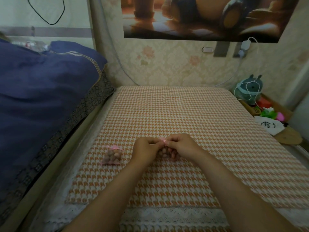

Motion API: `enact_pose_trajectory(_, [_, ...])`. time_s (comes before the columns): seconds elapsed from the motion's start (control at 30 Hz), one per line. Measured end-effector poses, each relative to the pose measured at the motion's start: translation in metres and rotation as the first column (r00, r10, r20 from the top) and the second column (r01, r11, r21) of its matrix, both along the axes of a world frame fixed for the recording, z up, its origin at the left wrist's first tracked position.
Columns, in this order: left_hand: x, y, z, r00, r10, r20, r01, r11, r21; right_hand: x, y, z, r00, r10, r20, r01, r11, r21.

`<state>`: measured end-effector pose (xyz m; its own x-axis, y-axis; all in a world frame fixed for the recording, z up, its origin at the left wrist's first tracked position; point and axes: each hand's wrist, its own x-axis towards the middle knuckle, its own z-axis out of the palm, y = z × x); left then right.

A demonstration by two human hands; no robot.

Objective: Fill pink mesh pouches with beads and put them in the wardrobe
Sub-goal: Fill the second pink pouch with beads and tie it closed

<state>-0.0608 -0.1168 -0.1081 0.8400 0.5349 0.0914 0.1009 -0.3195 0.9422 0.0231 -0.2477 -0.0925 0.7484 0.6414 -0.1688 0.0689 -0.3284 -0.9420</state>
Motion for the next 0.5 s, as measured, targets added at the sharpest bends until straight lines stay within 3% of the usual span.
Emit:
enact_pose_trajectory(0.1, [0.0002,0.0014,-0.0009,1.000,-0.016,-0.009,0.015,0.995,-0.099,0.0004,-0.0006,-0.0005,0.999,0.010,0.045,-0.010,1.000,0.005])
enact_pose_trajectory(0.33, [-0.0007,0.0029,0.0005,0.995,0.006,-0.103,-0.019,0.991,-0.129,0.0029,0.0004,-0.0038,0.994,-0.043,0.105,0.041,0.999,0.016])
enact_pose_trajectory(0.5, [0.0002,0.0076,-0.0012,0.975,0.062,-0.215,-0.114,0.964,-0.239,0.0100,-0.0024,-0.0045,0.956,-0.119,0.269,0.149,0.984,-0.095])
